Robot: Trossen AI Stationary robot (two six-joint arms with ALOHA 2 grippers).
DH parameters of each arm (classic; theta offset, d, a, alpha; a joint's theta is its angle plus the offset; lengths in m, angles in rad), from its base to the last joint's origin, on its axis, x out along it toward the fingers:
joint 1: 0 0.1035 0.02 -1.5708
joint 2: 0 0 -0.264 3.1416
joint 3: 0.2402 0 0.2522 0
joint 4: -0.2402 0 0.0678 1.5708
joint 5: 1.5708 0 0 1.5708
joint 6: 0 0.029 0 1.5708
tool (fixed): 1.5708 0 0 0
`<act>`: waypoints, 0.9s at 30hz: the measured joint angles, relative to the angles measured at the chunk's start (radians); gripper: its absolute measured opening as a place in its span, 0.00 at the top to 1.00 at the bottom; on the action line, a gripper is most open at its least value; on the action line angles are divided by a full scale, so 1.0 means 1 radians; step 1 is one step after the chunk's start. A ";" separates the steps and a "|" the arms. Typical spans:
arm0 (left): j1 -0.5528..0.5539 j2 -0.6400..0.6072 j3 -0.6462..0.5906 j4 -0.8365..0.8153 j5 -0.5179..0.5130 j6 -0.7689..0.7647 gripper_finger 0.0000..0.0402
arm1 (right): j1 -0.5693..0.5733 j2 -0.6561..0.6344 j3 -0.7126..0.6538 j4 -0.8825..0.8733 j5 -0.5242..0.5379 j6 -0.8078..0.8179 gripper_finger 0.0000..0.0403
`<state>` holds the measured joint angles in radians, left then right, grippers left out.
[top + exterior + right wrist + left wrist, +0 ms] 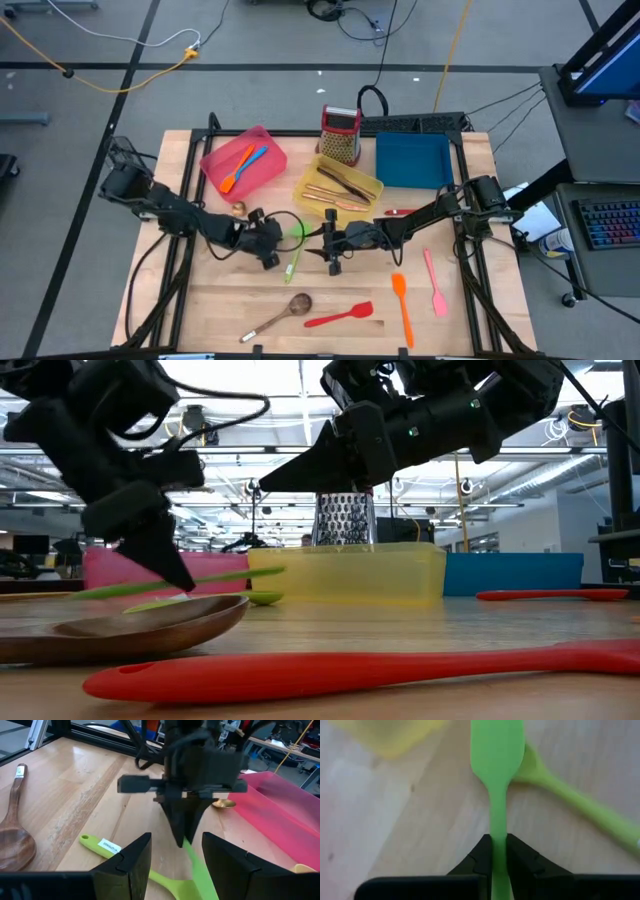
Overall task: Pick & Place Kitchen Items
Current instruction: Put the green spatula into the red bin
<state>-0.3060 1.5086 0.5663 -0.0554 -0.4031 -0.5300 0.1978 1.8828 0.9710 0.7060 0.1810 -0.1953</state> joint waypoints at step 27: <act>0.474 -0.590 0.001 -0.505 -0.162 0.196 0.90 | 0.000 0.000 0.000 0.000 0.000 0.001 0.58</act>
<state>0.1678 0.9189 0.5671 -0.5606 -0.5650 -0.3344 0.1978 1.8832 0.9710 0.7059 0.1810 -0.1948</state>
